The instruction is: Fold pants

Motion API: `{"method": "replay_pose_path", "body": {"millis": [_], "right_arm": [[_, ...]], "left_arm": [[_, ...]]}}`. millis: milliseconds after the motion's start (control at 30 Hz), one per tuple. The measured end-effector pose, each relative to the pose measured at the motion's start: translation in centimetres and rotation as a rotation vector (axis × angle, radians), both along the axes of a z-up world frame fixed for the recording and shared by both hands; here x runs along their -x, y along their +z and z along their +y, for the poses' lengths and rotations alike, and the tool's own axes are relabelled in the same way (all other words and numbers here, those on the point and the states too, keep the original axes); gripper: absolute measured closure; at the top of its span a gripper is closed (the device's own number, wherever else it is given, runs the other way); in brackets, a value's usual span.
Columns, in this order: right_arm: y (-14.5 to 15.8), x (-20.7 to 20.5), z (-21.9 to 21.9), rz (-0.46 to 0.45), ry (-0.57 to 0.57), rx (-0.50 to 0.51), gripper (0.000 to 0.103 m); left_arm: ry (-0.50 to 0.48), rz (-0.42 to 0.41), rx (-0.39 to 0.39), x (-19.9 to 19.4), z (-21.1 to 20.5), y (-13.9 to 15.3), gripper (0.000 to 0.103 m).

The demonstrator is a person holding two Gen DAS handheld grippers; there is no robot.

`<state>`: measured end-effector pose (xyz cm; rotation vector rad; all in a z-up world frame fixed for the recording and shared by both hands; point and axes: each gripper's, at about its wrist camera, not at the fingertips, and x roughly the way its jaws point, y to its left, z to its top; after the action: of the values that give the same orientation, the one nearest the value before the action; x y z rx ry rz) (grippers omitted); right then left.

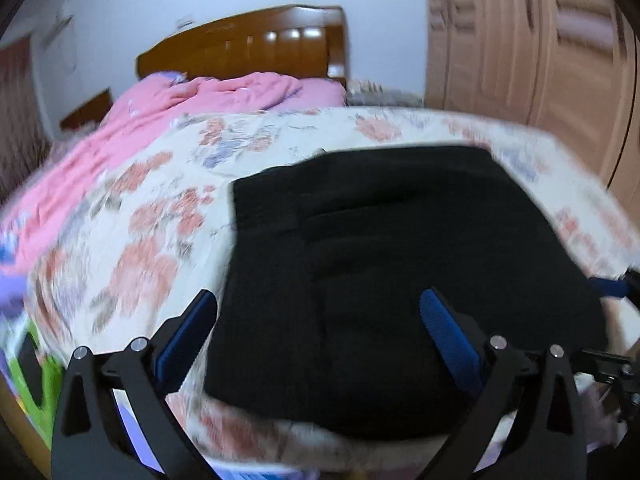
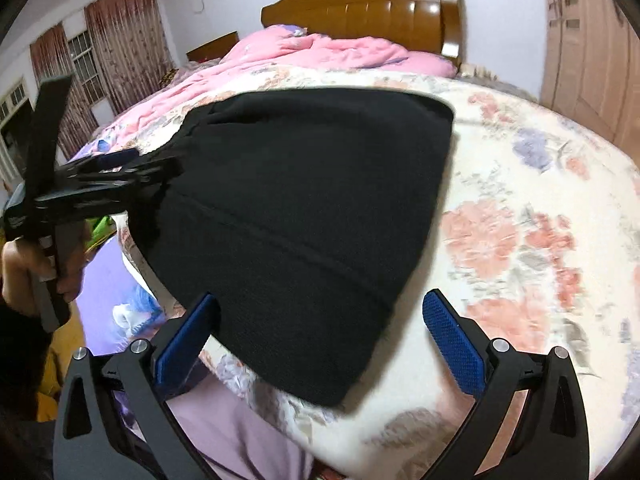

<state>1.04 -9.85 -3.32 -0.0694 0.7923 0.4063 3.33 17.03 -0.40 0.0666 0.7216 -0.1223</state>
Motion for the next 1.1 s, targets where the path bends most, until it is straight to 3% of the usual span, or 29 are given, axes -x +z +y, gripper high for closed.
{"method": "replay_pose_path", "body": {"millis": [100,200,267,367,633,767,1100], "right_arm": [[1.9,2.1,-0.5,-0.065,-0.009,-0.041,0.004],[2.9,4.2,0.1,-0.118,-0.036,-0.047,0.004],[2.9,5.1,0.9,-0.147,-0.052,-0.002,0.004],[2.7,5.8,2.4,-0.185,-0.072,0.082,0.004],[1.9,6.4,2.2,-0.213,-0.114,0.123,0.004],[1.5,6.3,2.2,-0.212,-0.134,0.136,0.004],[1.4,6.7,2.8,-0.231,-0.138,0.177,0.004]], "left_arm": [[0.083,-0.080,-0.045,3.9,0.9,2.6,0.002],[0.100,-0.194,-0.071,7.7,0.5,4.9,0.002],[0.097,-0.270,-0.060,10.4,-0.2,5.9,0.002],[0.139,-0.316,-0.061,12.1,-1.5,5.9,0.002],[0.103,-0.153,-0.010,11.7,-4.3,1.8,0.002],[0.084,-0.135,-0.044,11.7,-5.5,0.8,0.002],[0.093,-0.111,-0.032,11.5,-5.2,0.1,0.002]]}}
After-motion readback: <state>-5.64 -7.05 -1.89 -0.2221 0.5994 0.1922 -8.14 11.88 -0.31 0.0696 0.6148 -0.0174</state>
